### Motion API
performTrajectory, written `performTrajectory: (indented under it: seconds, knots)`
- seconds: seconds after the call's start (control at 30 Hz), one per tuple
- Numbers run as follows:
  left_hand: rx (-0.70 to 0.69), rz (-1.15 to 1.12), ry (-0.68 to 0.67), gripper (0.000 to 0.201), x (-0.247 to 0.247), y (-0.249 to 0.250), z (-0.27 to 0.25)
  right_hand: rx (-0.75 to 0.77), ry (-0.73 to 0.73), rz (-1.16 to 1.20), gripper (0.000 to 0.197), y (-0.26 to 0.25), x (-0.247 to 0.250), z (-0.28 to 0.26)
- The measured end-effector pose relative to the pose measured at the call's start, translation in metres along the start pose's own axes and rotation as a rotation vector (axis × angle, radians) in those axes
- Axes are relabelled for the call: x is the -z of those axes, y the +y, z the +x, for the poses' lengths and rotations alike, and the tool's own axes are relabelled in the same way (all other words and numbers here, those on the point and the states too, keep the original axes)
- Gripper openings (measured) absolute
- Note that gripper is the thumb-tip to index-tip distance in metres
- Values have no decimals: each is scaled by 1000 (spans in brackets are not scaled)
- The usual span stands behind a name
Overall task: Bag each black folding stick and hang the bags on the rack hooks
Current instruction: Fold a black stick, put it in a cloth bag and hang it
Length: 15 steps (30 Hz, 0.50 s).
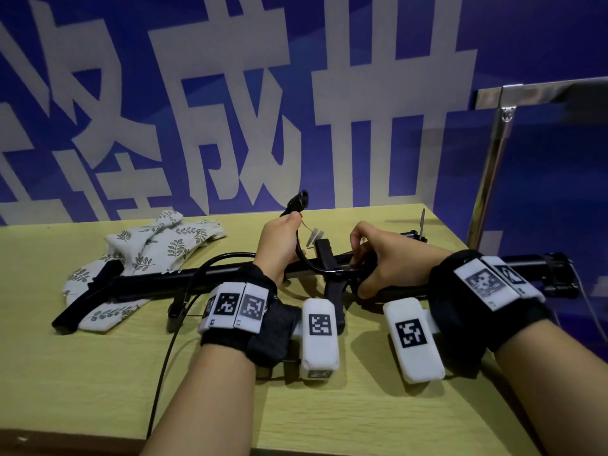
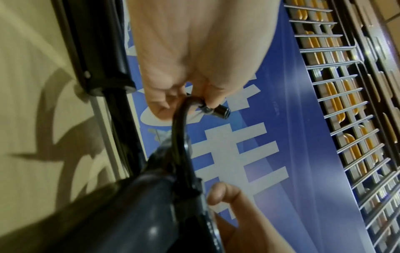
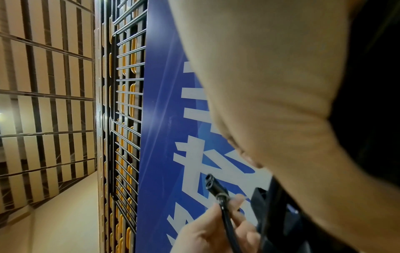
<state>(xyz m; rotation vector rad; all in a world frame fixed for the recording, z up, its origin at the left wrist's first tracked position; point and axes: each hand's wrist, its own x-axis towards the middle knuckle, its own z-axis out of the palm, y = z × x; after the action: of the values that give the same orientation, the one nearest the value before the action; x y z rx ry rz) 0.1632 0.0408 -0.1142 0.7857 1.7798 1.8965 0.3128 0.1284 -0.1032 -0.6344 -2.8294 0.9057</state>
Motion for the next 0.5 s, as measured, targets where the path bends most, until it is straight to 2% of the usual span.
performTrajectory:
  seconds: [0.17, 0.3, 0.5]
  knots:
    - [-117, 23, -76, 21, -2, 6, -7, 69, 63, 61, 71, -1, -2, 2]
    - [-237, 214, -62, 25, -2, 4, -8, 108, 110, 73, 84, -3, -5, 2]
    - [-291, 308, -13, 25, 1, 3, -6, 133, 137, 78, 102, -4, -9, 5]
